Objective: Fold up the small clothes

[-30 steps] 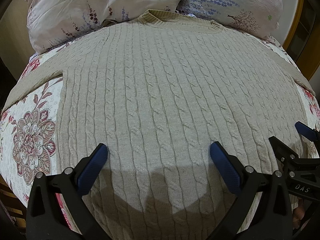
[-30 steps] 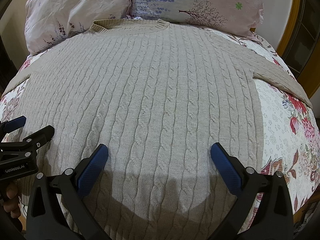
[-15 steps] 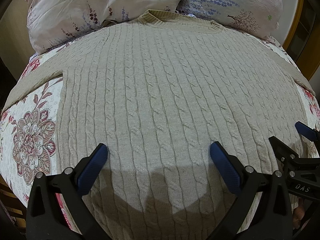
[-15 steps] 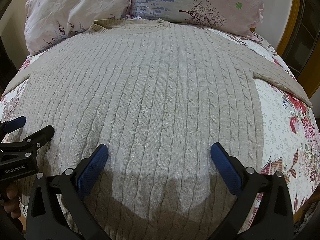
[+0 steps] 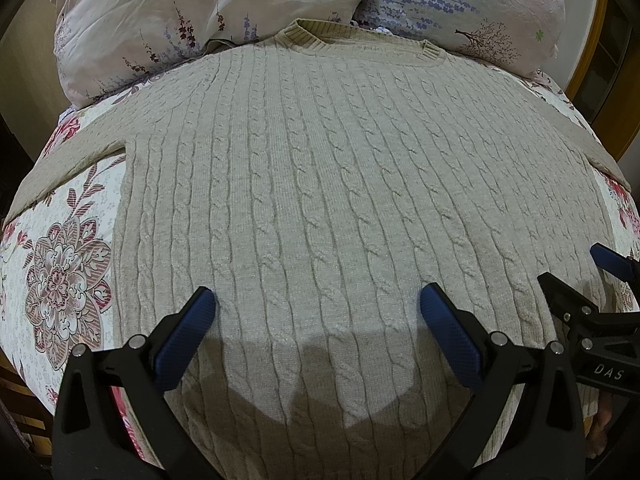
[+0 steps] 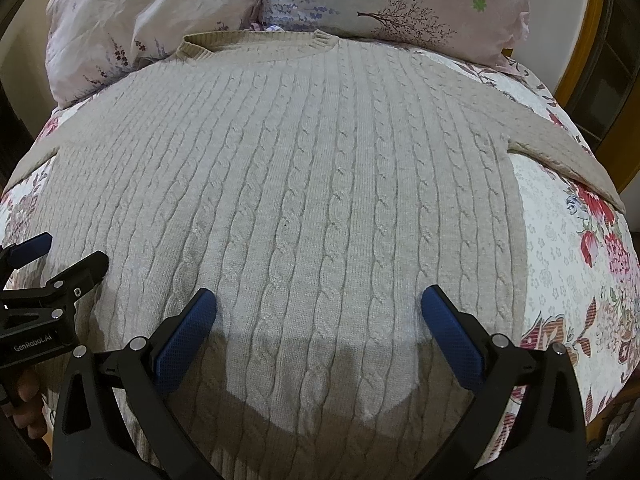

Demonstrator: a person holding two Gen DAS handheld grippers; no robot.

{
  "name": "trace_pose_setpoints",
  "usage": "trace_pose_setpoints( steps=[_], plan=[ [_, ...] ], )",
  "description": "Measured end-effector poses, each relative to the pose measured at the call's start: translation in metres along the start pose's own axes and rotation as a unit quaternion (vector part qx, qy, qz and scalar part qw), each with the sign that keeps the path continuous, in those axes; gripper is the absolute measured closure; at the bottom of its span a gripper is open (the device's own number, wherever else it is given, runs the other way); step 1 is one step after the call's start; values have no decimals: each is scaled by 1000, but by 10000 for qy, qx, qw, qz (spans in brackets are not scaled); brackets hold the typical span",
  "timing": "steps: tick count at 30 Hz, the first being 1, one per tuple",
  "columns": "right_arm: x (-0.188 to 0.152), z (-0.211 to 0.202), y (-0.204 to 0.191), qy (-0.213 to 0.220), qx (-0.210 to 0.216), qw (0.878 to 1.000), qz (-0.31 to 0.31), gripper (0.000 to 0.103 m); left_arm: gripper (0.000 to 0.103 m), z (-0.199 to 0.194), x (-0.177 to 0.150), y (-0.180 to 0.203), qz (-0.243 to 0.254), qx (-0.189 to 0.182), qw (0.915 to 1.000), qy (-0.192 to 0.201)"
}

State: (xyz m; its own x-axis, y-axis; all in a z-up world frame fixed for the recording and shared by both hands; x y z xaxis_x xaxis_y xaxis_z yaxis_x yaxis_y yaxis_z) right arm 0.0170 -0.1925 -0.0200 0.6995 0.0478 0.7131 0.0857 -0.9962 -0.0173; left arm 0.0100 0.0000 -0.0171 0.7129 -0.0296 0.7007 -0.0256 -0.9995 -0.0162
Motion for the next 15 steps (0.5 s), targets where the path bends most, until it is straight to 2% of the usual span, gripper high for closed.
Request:
trace_pose_setpoints(
  steps=[15],
  plan=[
    [-2,-2,1,90,78,9999,-90,1,2,1,2,0,-13,-5,10000,-84]
  ],
)
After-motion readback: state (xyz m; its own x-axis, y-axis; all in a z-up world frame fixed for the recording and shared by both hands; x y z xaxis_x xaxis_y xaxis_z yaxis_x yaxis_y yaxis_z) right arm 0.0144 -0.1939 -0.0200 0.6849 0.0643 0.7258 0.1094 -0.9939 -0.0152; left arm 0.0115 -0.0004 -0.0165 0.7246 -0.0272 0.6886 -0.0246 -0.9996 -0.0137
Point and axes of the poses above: each gripper's, at about its wrist camera, not at the fingertips, and z roughly the way its jaws point, y to its right, x to its top, the point moved 2 cm from there along z, roughly the way its jaws point, and after that the axes turned 14 degrees about y, right-handed, at the moved point
